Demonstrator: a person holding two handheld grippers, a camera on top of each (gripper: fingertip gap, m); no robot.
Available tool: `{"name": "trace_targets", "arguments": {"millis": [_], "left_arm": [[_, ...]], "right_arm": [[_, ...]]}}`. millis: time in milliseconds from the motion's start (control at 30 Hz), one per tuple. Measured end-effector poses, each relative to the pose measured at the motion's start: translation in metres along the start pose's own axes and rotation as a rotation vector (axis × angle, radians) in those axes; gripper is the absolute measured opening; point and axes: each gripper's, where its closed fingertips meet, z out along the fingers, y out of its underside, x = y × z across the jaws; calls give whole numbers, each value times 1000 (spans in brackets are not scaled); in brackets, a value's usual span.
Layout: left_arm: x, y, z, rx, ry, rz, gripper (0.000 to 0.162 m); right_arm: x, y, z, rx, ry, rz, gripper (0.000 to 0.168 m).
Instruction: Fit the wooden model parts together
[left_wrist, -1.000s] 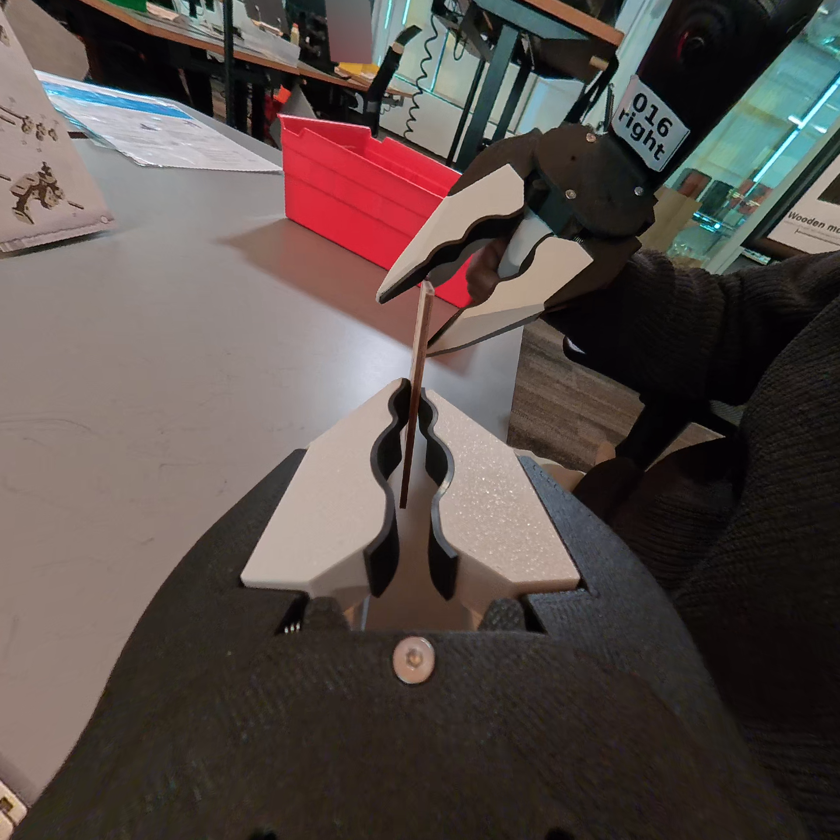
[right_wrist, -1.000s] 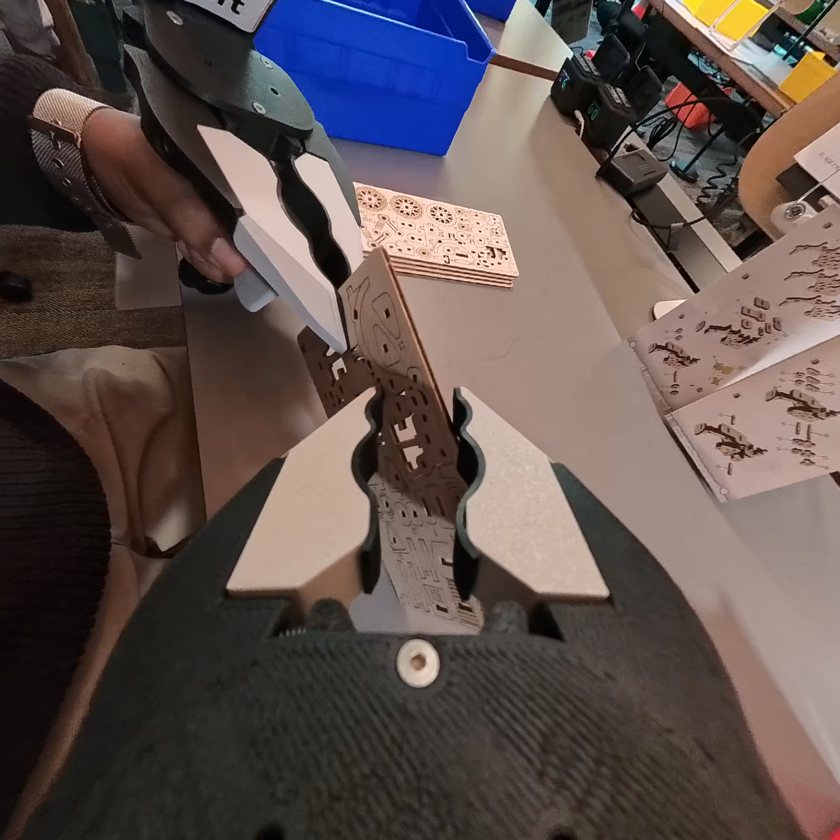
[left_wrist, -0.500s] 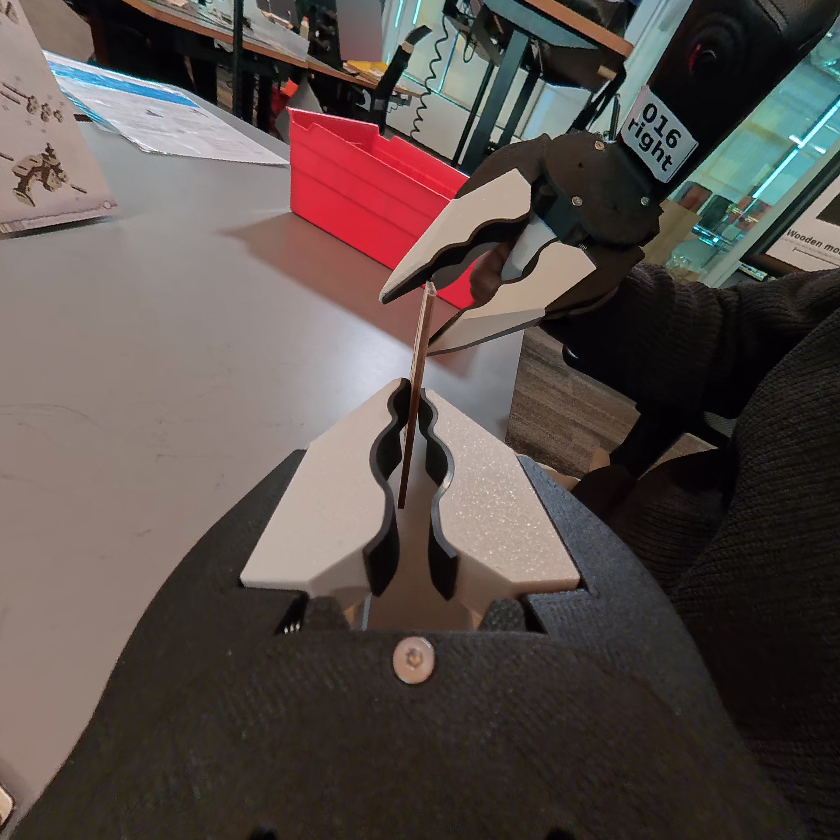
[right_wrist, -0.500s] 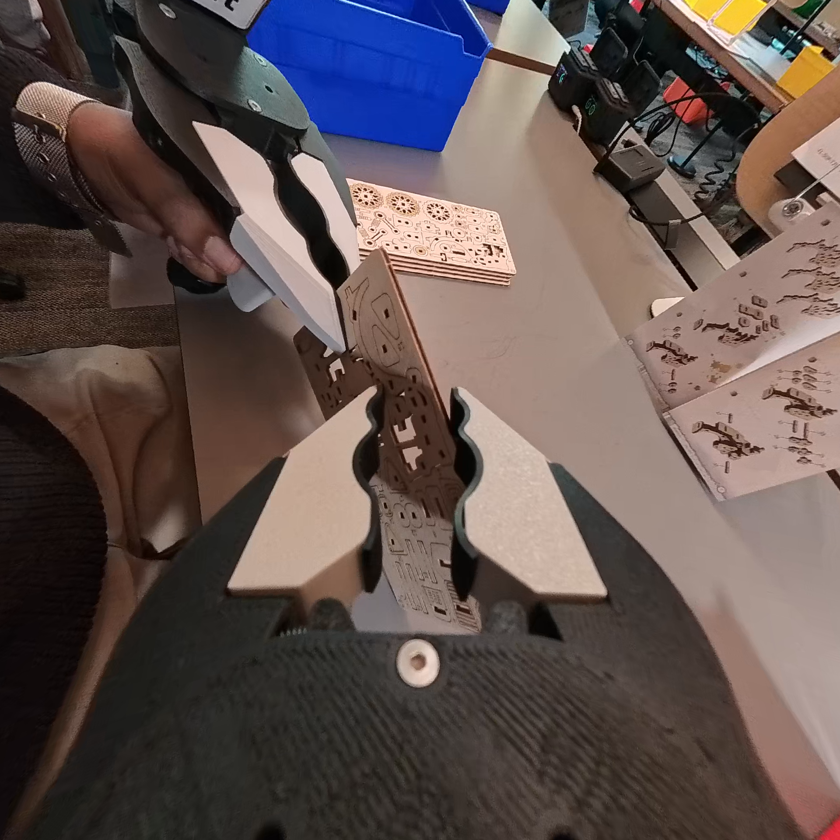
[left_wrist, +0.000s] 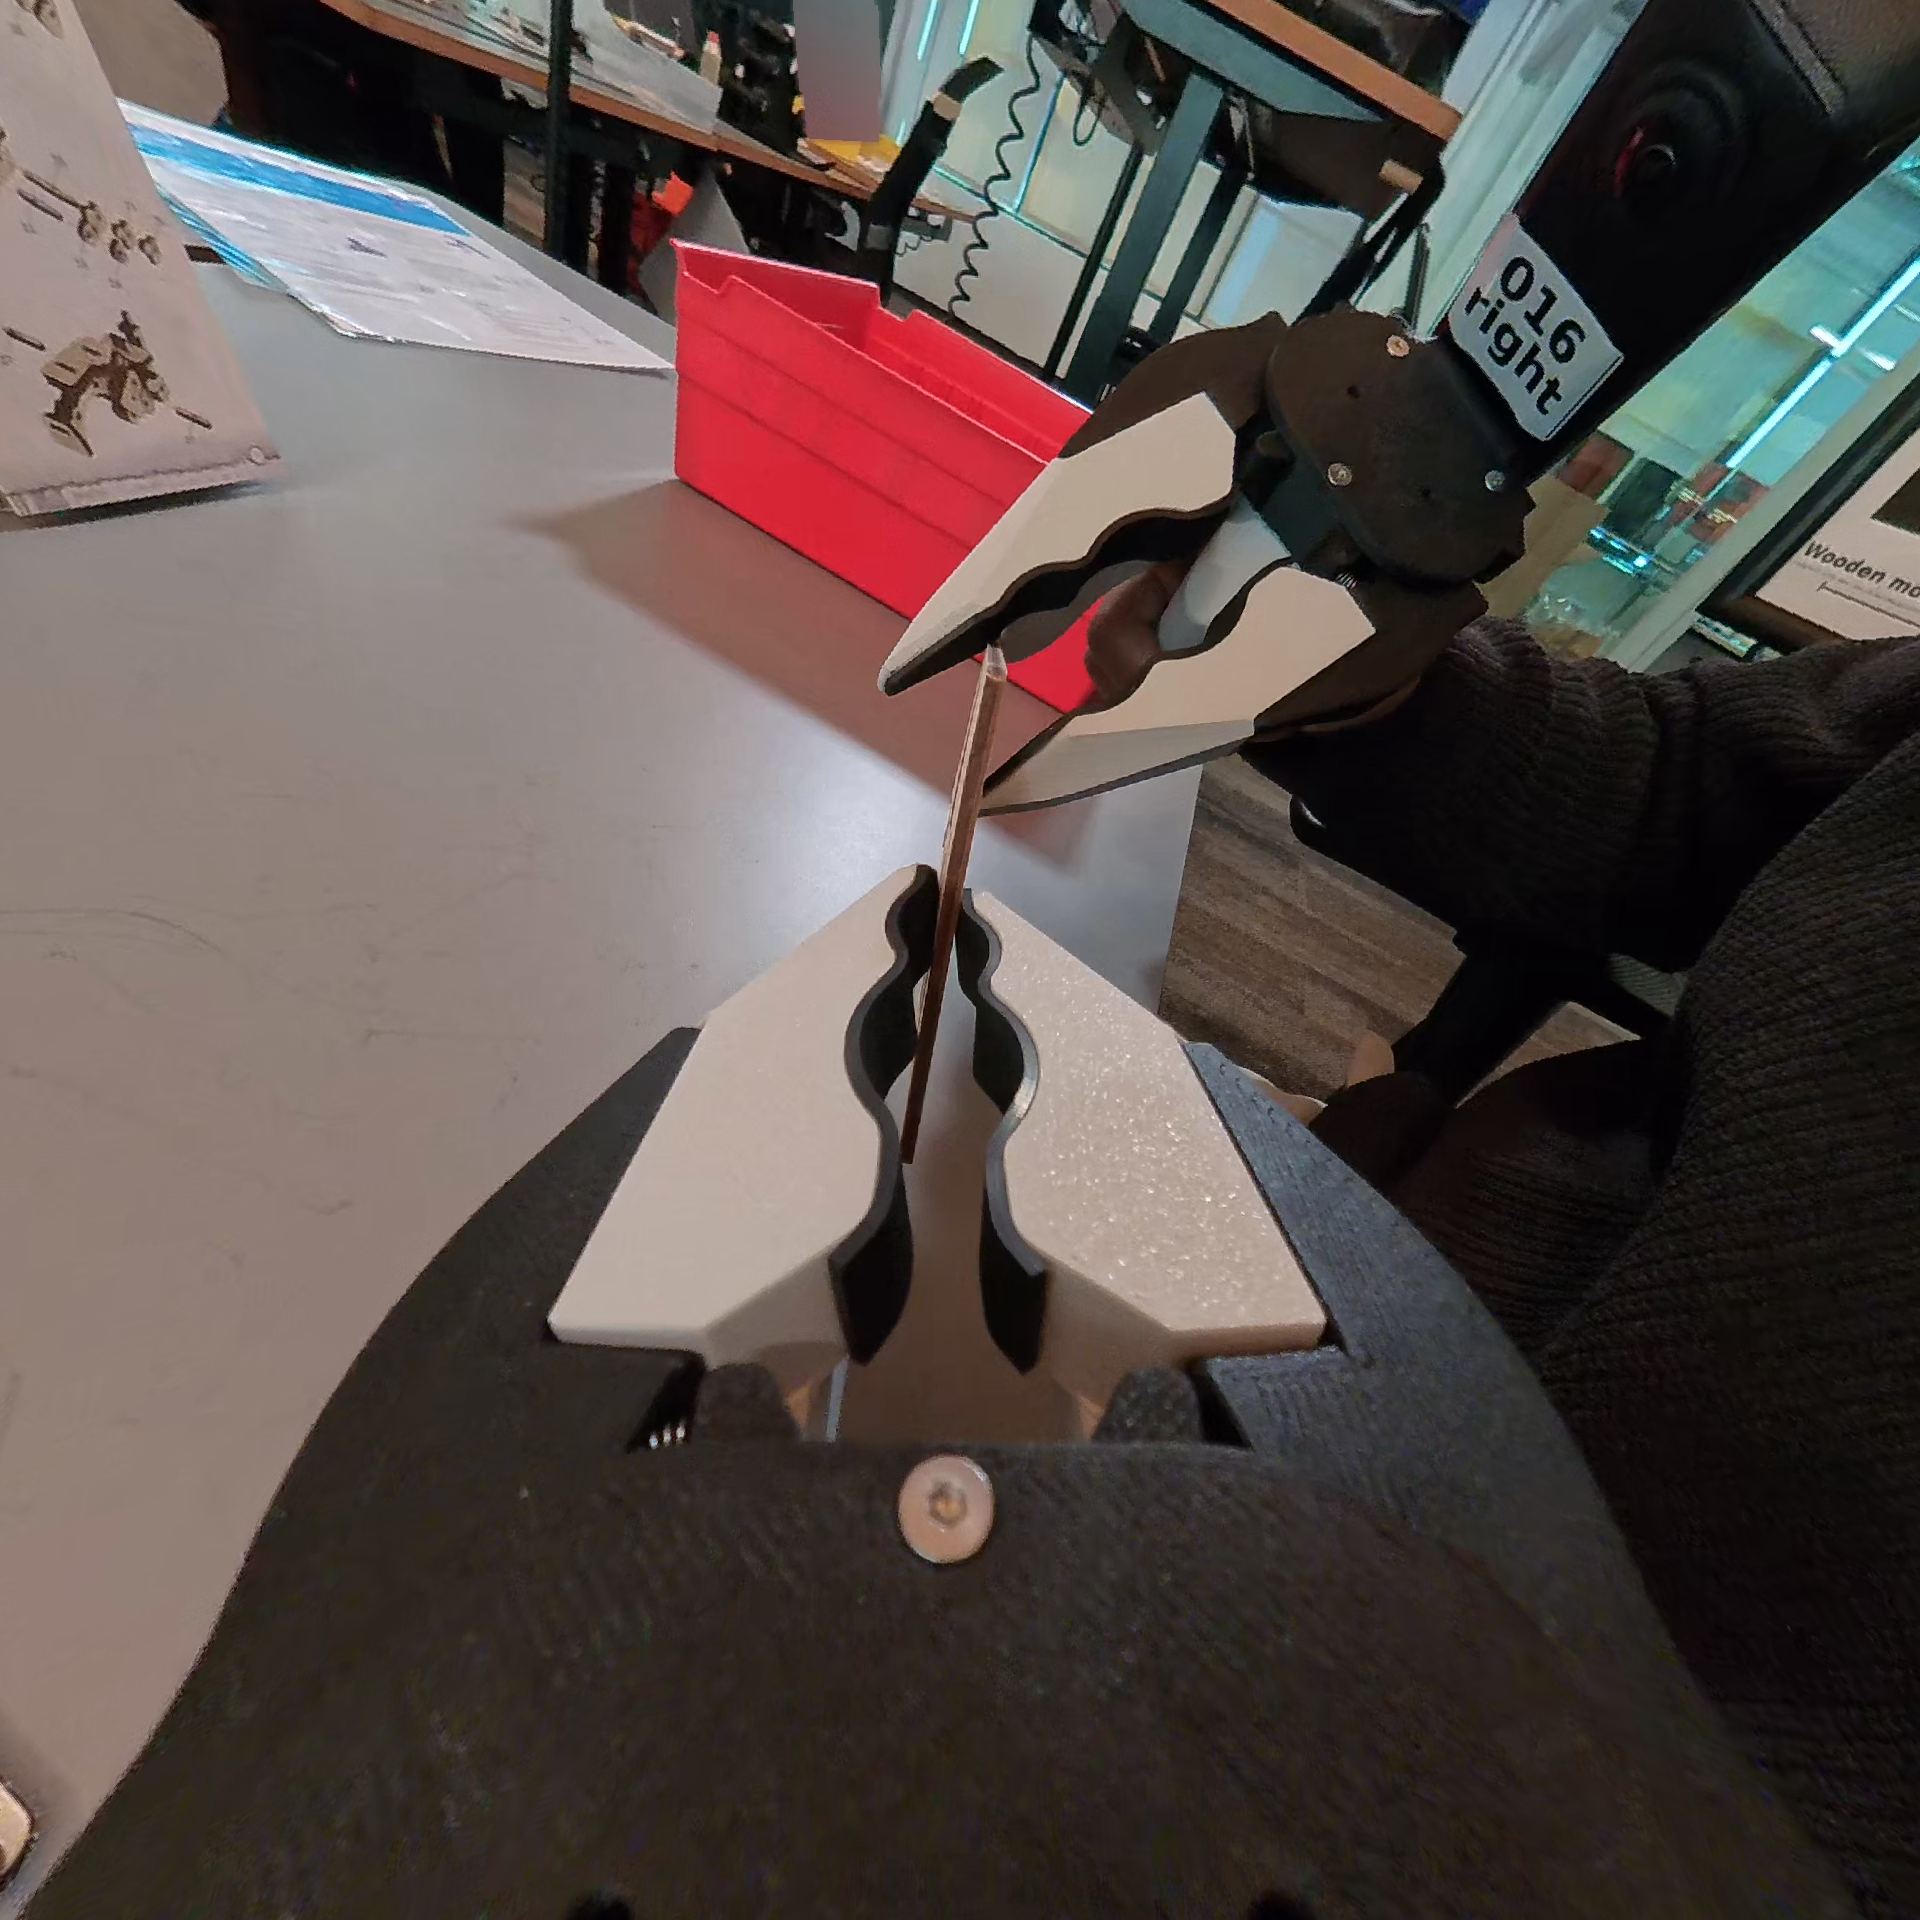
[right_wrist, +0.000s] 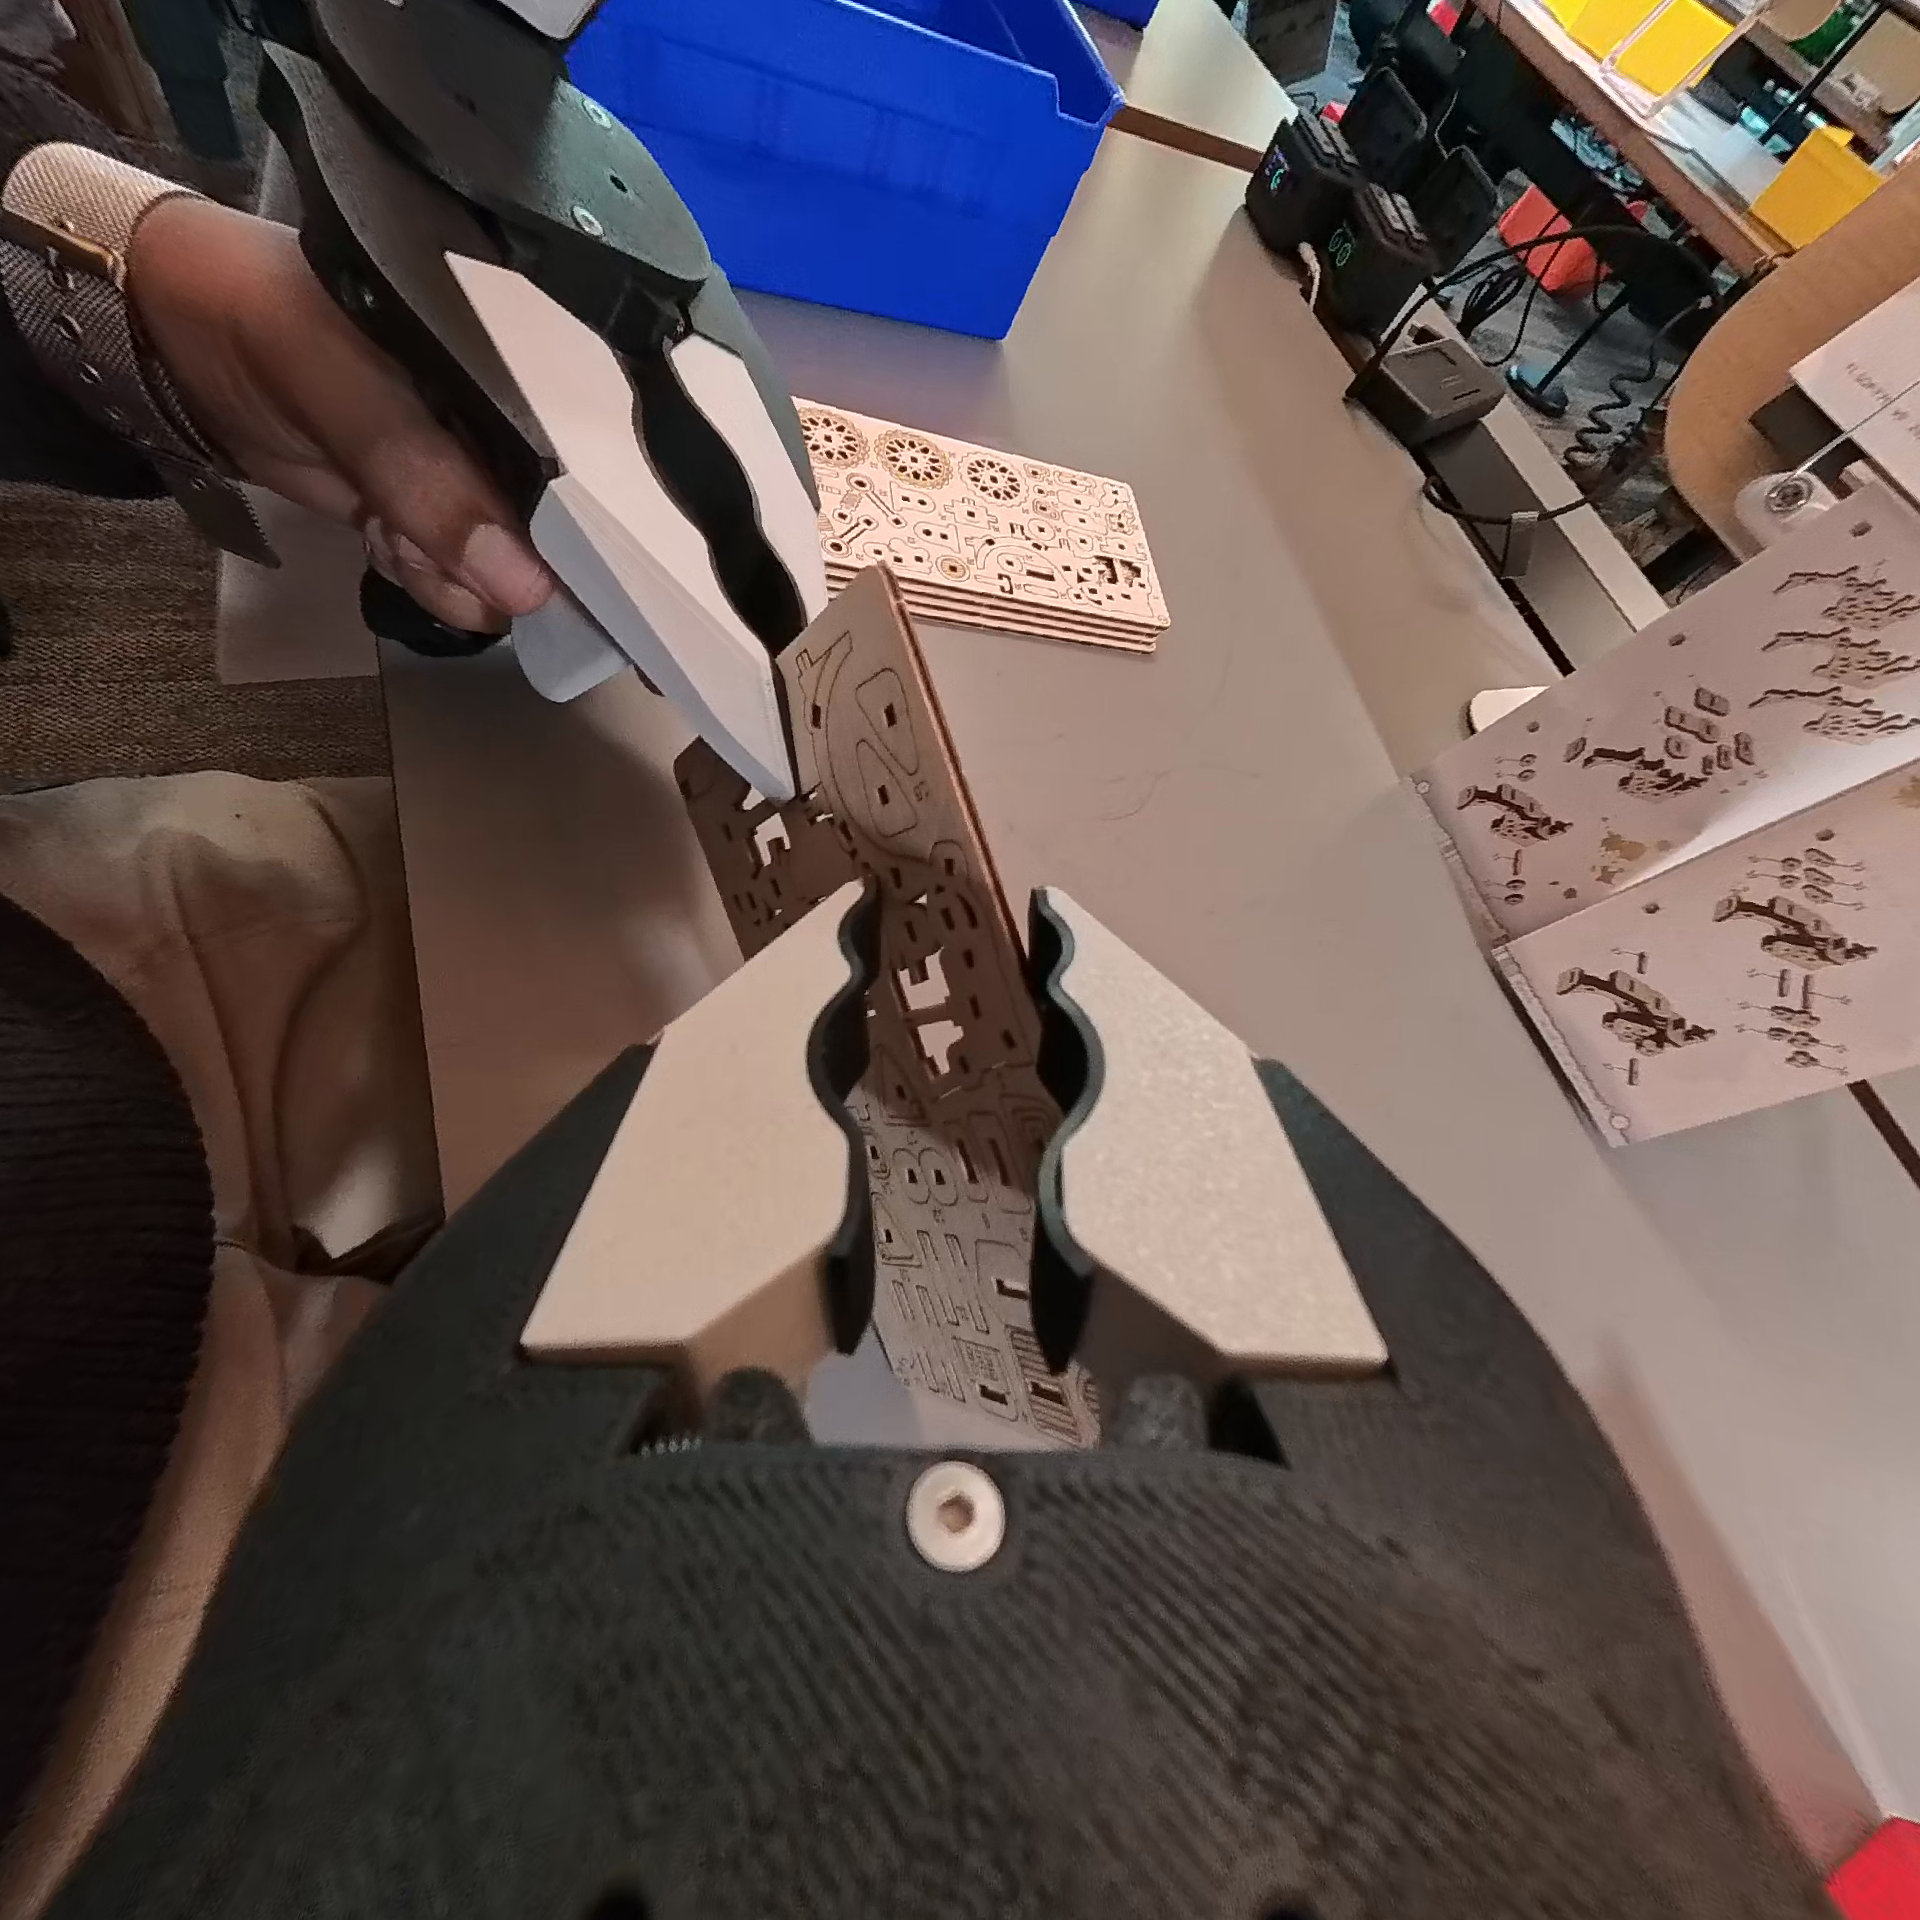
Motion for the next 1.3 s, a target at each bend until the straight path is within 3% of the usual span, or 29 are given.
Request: {"name": "trace_targets", "arguments": {"millis": [200, 267, 400, 567, 700, 933, 1033, 1100, 1167, 1300], "left_arm": [[-2, -8, -1, 48, 7, -46, 0], [-8, -12, -7, 84, 1, -93, 0], [-35, -26, -24, 223, -72, -244, 0], [-52, -33, -36, 394, -126, -459, 0], [-43, -44, -36, 449, -171, -379, 0], [-9, -64, -31, 636, -133, -374, 0], [2, -61, -22, 669, -107, -409, 0], [7, -59, -15, 664, -72, -424, 0], [12, -54, -5, 620, -39, -422, 0], [7, -45, 4, 543, -9, -467, 6]], "right_arm": [[16, -6, -5, 67, 81, 35, 36], [28, -11, -13, 102, 161, 11, 46], [29, -13, -18, 163, 206, 87, 48], [-16, -1, 4, 199, 2, 487, 53], [-53, 9, 15, 152, -166, 694, 52], [-53, -15, 15, 354, -251, 959, 54], [-28, -26, -5, 537, -239, 1060, 45], [-11, -22, -16, 597, -187, 1079, 31], [3, -17, -25, 638, -137, 1077, 18], [7, -19, -34, 636, -191, 997, 8]]}}
